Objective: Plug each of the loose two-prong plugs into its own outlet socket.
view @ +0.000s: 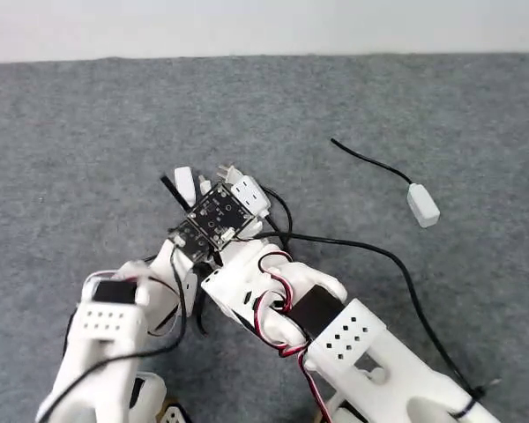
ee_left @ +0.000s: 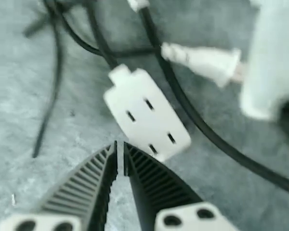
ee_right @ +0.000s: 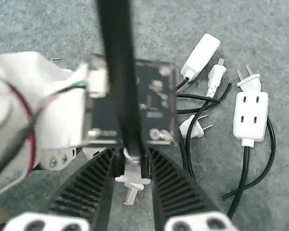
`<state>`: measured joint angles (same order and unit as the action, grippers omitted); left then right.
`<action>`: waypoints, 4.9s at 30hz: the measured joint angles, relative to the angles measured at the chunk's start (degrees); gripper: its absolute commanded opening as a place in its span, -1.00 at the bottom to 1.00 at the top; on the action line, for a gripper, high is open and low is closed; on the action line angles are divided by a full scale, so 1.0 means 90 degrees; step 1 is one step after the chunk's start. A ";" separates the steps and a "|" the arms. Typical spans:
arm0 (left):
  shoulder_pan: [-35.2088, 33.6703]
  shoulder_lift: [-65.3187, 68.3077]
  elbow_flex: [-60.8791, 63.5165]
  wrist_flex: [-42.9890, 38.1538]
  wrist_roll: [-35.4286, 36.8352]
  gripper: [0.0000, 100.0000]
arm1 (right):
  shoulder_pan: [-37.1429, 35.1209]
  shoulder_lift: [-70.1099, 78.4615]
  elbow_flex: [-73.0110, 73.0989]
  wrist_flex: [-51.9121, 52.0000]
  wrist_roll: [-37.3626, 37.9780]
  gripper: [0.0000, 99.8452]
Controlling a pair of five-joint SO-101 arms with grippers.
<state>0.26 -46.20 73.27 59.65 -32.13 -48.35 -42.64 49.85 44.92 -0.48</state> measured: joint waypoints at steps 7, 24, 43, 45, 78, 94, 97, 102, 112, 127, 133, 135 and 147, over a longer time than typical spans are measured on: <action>-0.0801 -0.2100 0.0889 -0.1377 0.3116 -0.97 | 0.0459 0.0010 0.0274 -0.0938 -0.1621 -0.98; -0.1309 -0.6320 0.2667 -0.0537 0.4347 -0.89 | 0.0537 0.0410 0.0918 -0.1993 -0.1915 -0.98; -0.0850 -0.5646 0.2667 -0.0899 0.4562 -0.60 | 0.4640 0.1739 -0.1455 0.2803 -0.0215 -0.98; -0.0850 -0.5587 0.2667 -0.0938 0.4562 -0.60 | 0.4884 0.2549 -0.1709 0.2823 -0.0068 -0.98; -0.0860 -0.5548 0.2667 -0.0977 0.4054 -0.60 | 0.5558 0.6203 -0.3917 0.2354 0.0420 -0.76; -0.0860 -0.5548 0.2667 -0.0977 0.4015 -0.60 | 0.5597 0.6759 -0.3927 0.2129 0.0420 -0.88; -0.0860 -0.5548 0.2667 -0.0977 0.4015 -0.60 | 0.5597 0.6759 -0.3927 0.2129 0.0635 -0.76; -0.0860 -0.5548 0.2667 -0.0977 0.4015 -0.60 | 0.5529 0.6759 -0.3927 0.2129 0.0840 -0.83; -0.0860 -0.5548 0.2667 -0.0977 0.3878 -0.61 | 0.5597 0.6818 -0.4024 0.2139 0.1192 -0.98; -0.0508 -0.5548 0.2471 -0.0215 0.3751 -0.46 | 0.5451 0.6691 -0.3800 0.2042 0.1045 -0.98; -0.0303 -0.5548 0.2237 0.0166 0.3849 -0.46 | 0.5451 0.6691 -0.3800 0.1993 0.1045 -0.98; -0.0137 -0.5548 0.2237 0.0254 0.3868 -0.46 | 0.5451 0.6691 -0.3800 0.1954 0.1045 -0.98; 0.0107 -0.2403 0.0996 0.0059 0.4054 -0.58 | 0.5431 0.6691 -0.3790 0.1836 0.1035 -0.98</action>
<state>1.23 -67.82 82.24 60.18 4.35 0.53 17.58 15.74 61.45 8.84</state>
